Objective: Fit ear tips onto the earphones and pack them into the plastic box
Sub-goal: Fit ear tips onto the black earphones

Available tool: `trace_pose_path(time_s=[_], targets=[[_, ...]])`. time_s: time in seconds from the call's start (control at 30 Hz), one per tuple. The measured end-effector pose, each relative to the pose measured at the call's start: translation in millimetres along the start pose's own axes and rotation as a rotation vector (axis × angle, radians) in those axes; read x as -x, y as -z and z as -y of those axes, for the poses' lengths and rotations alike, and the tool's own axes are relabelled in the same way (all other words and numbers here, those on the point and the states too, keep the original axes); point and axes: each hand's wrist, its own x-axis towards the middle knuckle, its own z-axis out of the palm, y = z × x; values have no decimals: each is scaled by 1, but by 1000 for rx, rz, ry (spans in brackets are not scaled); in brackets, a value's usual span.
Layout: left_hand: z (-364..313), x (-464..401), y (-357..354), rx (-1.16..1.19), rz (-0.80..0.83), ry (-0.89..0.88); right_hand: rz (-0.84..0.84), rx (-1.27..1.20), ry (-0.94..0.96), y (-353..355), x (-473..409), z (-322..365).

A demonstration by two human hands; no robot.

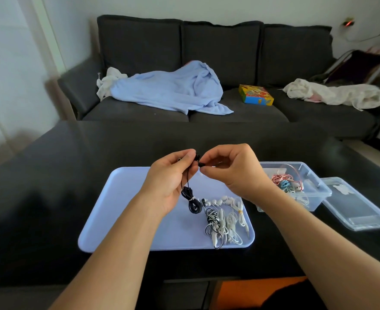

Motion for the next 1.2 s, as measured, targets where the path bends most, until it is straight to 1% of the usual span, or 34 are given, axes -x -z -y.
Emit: trace_pose_path(time_s=[0.07, 0.17, 0.33, 0.47, 0.73, 0.9, 1.1, 1.2], targets=[[0, 0, 0, -17, -1, -6, 12, -30, 3, -1, 0, 0], [2, 0, 2, -55, -2, -14, -31, -83, 10, -2, 1, 1], [5, 1, 3, -114, -13, -24, -76, -73, -3, -3, 1, 1], [4, 2, 3, -158, -6, -61, -78, -57, -12, -2, 1, 0], [-2, 4, 5, -155, 75, -72, -52, -156, -53, 5, 1, 0], [0, 4, 2, -163, 62, -45, -15, -206, -70, 6, 1, -1], [-1, 3, 2, -122, 91, -24, -52, -289, -102, 6, 2, 4], [0, 3, 3, -134, 98, -22, -57, -285, -103, 6, 2, 5]])
